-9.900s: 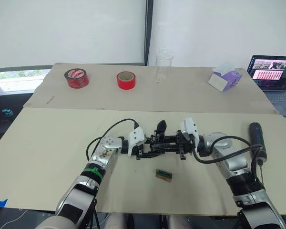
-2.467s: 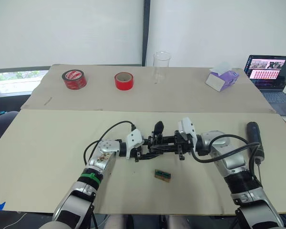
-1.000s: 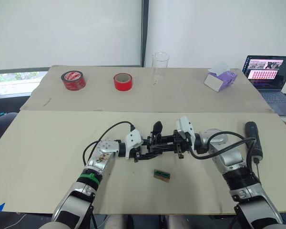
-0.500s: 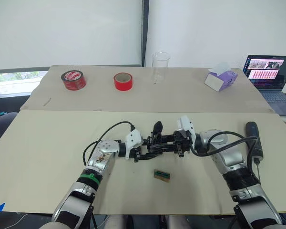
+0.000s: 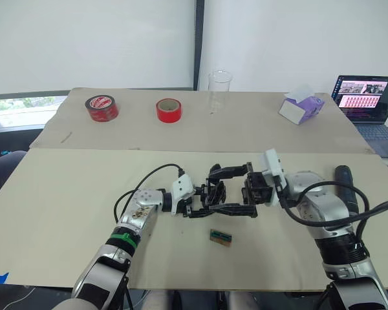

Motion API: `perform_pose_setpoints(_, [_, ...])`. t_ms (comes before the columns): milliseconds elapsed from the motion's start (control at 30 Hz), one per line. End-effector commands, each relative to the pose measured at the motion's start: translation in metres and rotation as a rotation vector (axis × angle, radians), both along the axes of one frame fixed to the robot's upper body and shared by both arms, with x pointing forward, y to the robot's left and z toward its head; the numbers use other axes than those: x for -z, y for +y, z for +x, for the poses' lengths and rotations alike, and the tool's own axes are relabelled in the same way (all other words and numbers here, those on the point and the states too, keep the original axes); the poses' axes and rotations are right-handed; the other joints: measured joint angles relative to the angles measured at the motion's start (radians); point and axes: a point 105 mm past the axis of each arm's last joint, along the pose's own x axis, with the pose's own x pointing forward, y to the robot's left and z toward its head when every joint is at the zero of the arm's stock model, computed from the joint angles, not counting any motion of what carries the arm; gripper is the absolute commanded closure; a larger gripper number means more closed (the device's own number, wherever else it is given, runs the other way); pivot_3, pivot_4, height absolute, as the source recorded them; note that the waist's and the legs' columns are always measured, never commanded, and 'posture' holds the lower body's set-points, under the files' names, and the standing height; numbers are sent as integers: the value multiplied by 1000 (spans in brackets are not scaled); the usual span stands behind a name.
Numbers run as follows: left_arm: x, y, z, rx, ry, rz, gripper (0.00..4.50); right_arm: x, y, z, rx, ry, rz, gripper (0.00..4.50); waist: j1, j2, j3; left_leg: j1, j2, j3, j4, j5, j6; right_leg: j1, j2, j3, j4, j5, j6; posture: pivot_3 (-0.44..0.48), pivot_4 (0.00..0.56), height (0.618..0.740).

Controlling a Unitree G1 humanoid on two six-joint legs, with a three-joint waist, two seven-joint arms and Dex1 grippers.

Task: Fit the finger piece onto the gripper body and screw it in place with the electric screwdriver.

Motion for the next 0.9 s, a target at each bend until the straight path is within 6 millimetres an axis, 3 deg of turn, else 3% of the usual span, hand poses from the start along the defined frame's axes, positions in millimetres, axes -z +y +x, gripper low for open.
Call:
perform_pose_setpoints(33, [38,21,-8,-51,101,103,28,-26,-12,-2,43,-113,34,0,1,0,0,0,0,0,0,0,0,0,0,0,0,0,0,0,150,740])
perform_pose_setpoints(233, [30,47,-15,-68,90,49,28,-39,-57,-16,229,-99,33,0,-7,0,0,0,1,0,-2,0,-1,-1,0,1,-1,0,-1,0,150,740])
perform_pose_setpoints(367, [8,65,-25,-63,56,-70,28,-33,-94,-29,435,-74,14,0,-20,0,0,1,6,1,-4,-1,-5,-2,1,2,0,-2,-3,0,150,740])
perform_pose_setpoints(467, [-6,83,-32,-81,8,-115,28,-21,-129,-42,632,-82,-3,0,-16,0,1,2,8,1,-4,0,-8,-2,4,2,0,-7,1,0,150,740])
perform_pose_setpoints(600, [-48,97,-43,-82,-57,-218,28,-3,-180,-73,959,-95,-16,0,3,0,4,0,10,1,-4,0,-10,-3,7,1,0,-8,2,0,150,740])
perform_pose_setpoints(767, [-94,100,-55,-52,-22,-324,28,29,-210,-118,1230,-18,-22,0,21,3,6,-2,9,1,-3,-4,-17,-3,6,2,0,-10,0,0,150,740])
perform_pose_setpoints(900, [-112,97,-61,10,-57,-281,28,44,-221,-133,1406,35,13,0,14,6,8,-1,9,1,-3,-5,-17,-4,7,4,0,-12,-3,0,150,740])
